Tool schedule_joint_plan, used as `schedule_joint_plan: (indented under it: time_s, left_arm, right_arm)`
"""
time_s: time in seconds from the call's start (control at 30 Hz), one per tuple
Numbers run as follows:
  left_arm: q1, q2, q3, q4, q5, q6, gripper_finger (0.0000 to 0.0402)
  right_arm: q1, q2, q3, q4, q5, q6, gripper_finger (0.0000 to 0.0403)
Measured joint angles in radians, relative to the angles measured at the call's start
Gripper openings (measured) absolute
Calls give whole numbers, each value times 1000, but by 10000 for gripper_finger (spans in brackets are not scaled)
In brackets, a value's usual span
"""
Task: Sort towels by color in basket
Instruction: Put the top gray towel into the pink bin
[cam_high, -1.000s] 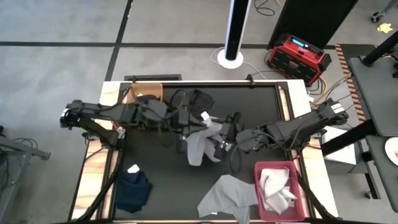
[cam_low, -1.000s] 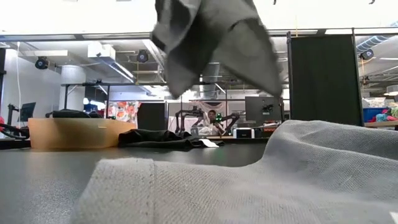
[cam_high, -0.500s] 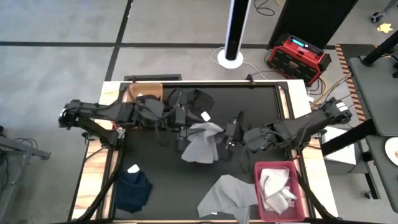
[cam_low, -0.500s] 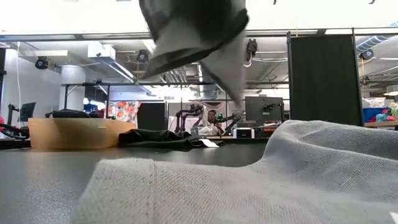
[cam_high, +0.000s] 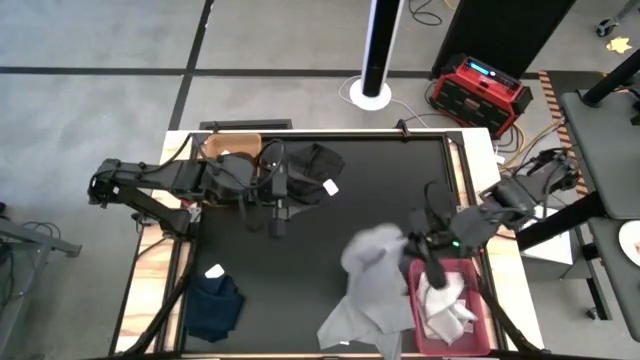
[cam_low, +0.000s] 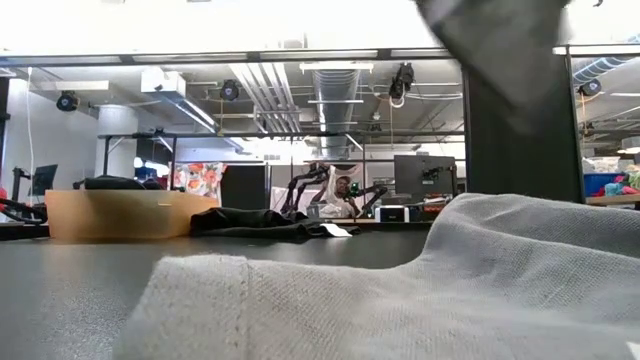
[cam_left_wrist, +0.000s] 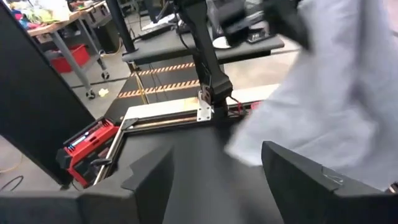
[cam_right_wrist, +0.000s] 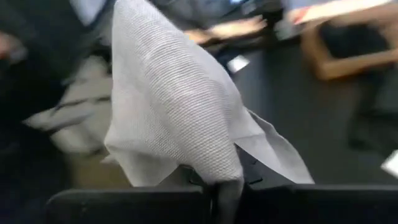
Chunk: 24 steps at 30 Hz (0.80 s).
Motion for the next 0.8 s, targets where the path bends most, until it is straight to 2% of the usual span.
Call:
schedule_joint_plan:
  time_s: [0.13,0.23,0.33,0.4,0.57,0.8]
  left_arm:
    - [0,1,0,-15,-33,-1,221]
    - [0,2,0,-27,-55,-8,219]
    - [0,2,0,-37,-57,-24,219]
    - [0,2,0,-45,-57,-27,219]
    - [0,2,0,-49,-56,-36,219]
    - [1,2,0,-49,-56,-39,219]
  right_arm:
    - [73,1,20,-33,-142,144,9]
    - [131,1,26,-75,-218,309,9]
    - [193,9,26,-155,-249,486,9]
    - [228,18,26,-219,-246,600,9]
    - [299,50,25,-429,-136,881,9]
    - [357,134,25,-625,-17,960,9]
